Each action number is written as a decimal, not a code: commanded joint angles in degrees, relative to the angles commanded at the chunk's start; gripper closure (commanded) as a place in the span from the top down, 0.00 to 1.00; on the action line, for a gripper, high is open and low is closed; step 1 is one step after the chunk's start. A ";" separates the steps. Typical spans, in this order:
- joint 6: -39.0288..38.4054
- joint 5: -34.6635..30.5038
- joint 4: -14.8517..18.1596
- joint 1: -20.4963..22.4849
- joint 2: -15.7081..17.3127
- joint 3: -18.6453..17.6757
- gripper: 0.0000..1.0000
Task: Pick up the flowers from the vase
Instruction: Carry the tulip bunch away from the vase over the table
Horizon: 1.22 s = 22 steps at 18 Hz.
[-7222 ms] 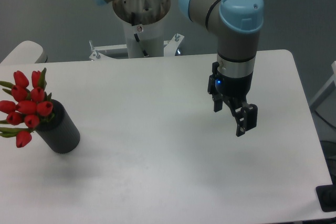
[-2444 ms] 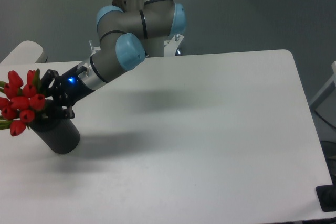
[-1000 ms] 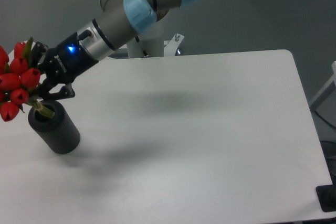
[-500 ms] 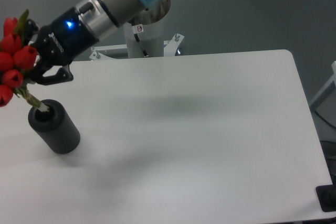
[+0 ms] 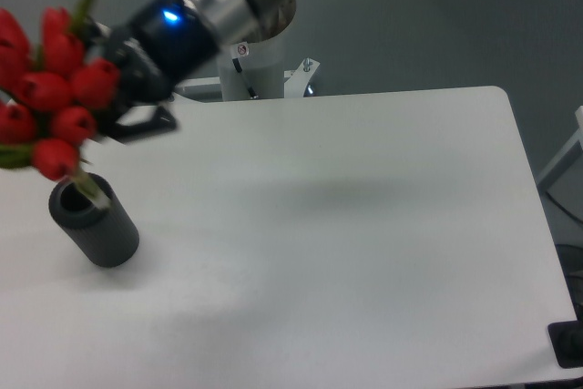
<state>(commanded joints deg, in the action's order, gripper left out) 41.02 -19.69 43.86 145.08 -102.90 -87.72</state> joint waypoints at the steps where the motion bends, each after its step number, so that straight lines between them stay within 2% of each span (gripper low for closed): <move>1: 1.59 0.09 0.00 1.16 -1.15 0.35 0.40; 6: 5.28 0.09 -0.17 6.61 -7.03 3.33 0.38; 11: 16.44 0.09 -0.26 9.51 -11.78 3.78 0.37; 15: 18.38 -0.18 -0.35 10.83 -13.02 4.31 0.37; 19: 22.86 0.00 -0.18 12.15 -13.72 3.34 0.37; 22: 23.05 -0.18 -0.26 12.59 -14.34 3.43 0.37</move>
<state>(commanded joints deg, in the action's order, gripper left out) 64.07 -19.86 43.59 157.67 -117.24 -84.29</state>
